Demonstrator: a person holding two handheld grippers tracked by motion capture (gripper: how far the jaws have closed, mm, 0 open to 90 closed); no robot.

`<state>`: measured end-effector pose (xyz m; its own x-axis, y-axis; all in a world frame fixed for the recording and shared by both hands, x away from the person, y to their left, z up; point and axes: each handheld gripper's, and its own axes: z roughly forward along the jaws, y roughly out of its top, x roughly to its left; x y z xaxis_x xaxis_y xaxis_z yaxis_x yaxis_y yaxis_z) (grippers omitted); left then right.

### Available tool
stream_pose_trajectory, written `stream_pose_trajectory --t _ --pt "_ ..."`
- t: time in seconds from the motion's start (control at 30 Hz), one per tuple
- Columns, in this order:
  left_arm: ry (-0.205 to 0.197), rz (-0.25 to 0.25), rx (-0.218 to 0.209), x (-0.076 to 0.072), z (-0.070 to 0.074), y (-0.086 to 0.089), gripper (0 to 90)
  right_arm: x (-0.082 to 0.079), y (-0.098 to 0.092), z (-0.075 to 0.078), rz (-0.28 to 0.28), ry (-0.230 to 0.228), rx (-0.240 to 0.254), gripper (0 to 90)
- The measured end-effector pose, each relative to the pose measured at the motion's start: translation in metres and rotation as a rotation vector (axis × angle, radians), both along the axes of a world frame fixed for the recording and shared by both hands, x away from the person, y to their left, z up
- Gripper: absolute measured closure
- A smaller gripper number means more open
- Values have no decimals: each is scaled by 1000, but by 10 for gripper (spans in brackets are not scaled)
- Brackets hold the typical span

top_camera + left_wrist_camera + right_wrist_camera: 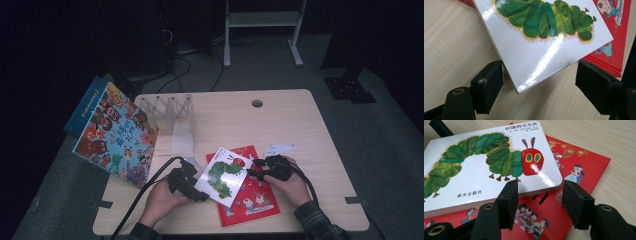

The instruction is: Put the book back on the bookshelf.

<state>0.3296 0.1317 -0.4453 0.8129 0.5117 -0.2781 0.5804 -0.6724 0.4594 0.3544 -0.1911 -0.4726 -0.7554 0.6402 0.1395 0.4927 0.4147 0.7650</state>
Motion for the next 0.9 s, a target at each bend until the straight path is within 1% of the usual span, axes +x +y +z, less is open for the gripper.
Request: stream_pose_trajectory --t 0.07,0.13,0.17,0.27,0.33,0.4,0.43,0.47,0.5,0.57,0.6,0.63,0.67,0.7,0.73,0.8,0.83,0.9 --pt "6 5 -12 1 0 2 210 1 0 0 0 -5 1 460" --pt "-1 22 -15 2 1 5 201 0 -2 2 -5 -21 -7 457" --pt "-5 29 -16 3 2 7 192 -1 -5 4 -10 -28 10 457" --pt "-13 61 -46 5 5 14 180 -4 -11 10 -19 -42 37 468" --pt "-18 74 -47 7 5 17 165 -6 -13 12 -11 -46 46 473" --pt "-20 91 -49 8 5 19 149 -8 -12 13 2 -46 54 470" --pt "-24 99 -52 9 5 20 138 -9 -11 14 16 -44 66 465" --pt "-25 97 -47 10 5 21 128 -10 -9 14 28 -45 68 461" --pt "-23 107 -57 10 5 21 127 -11 -8 15 38 -45 69 456" --pt "-21 114 -64 12 4 22 121 -15 -3 15 57 -46 77 451" --pt "-21 125 -70 13 4 23 120 -16 -1 15 66 -50 76 451" --pt "-22 125 -68 14 4 23 113 -18 2 15 79 -49 72 448" --pt "-19 137 -79 14 4 23 113 -19 4 15 88 -50 70 446" --pt "-20 136 -83 14 4 23 112 -20 7 15 99 -54 61 443" --pt "-30 136 -85 15 4 24 112 -22 9 15 111 -57 55 442" --pt "-20 148 -102 17 4 25 113 -25 14 14 134 -58 48 440" --pt "-15 153 -111 19 4 25 112 -27 15 13 137 -51 49 440" --pt "-16 160 -111 21 2 24 113 -30 21 11 156 -50 32 438"
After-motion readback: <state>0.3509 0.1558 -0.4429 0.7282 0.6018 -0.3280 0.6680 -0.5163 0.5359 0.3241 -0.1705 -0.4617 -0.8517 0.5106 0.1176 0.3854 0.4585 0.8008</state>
